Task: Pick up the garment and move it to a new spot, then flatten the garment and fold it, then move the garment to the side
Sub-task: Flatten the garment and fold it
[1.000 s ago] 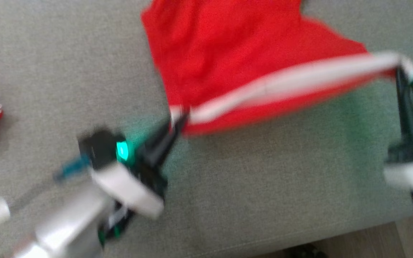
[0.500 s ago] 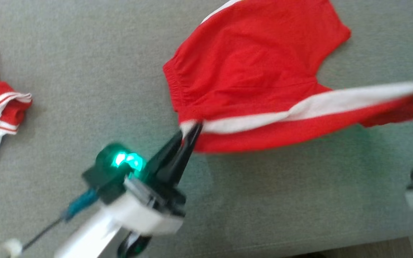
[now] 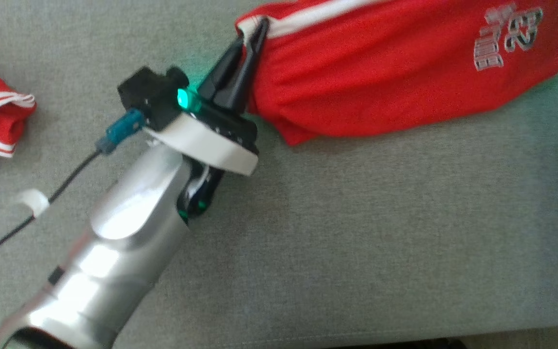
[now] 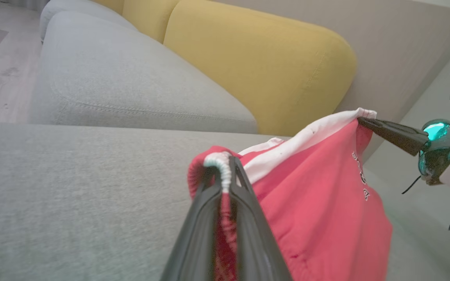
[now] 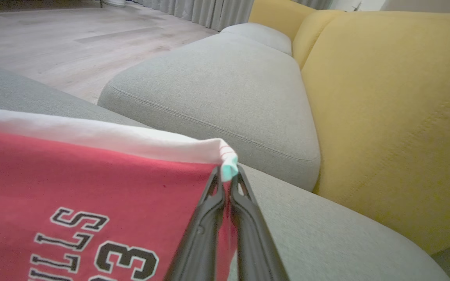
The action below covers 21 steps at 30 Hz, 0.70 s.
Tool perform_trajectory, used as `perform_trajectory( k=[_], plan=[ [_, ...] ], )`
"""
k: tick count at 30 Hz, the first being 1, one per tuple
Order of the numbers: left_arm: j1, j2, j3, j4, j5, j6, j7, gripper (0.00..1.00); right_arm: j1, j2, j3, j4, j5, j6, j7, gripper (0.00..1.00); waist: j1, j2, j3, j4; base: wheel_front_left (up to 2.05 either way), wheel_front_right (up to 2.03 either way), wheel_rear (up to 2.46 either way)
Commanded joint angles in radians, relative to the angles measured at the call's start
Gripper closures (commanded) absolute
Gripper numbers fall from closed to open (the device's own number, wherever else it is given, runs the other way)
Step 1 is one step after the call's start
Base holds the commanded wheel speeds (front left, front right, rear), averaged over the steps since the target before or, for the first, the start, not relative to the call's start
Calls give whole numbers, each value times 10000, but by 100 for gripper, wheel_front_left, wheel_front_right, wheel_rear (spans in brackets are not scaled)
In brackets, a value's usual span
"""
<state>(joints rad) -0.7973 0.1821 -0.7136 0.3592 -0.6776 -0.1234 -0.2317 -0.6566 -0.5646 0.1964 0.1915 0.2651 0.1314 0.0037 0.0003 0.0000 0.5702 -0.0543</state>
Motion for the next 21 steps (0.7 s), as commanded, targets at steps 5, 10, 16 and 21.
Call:
perform_trajectory(
  k=[5,10,16,21],
  plan=[
    [-992,-63,350,688,451,-33,-238,100,-1451,-217,991,1236,256,-7,-460,100,-3,0,440,243,0,0,0],
    [-1519,-258,217,1285,768,-57,-289,100,-2607,-40,1952,2610,417,-7,-790,90,-3,0,712,324,0,0,0],
    [-1450,-285,233,1047,1001,-69,-297,0,-3261,451,2370,4006,708,-7,-1567,0,-3,0,705,380,0,0,0],
    [-409,-80,1013,-100,2868,795,-298,0,-2920,816,2592,4594,1715,-7,-1635,0,-3,0,314,339,0,0,0]
  ],
)
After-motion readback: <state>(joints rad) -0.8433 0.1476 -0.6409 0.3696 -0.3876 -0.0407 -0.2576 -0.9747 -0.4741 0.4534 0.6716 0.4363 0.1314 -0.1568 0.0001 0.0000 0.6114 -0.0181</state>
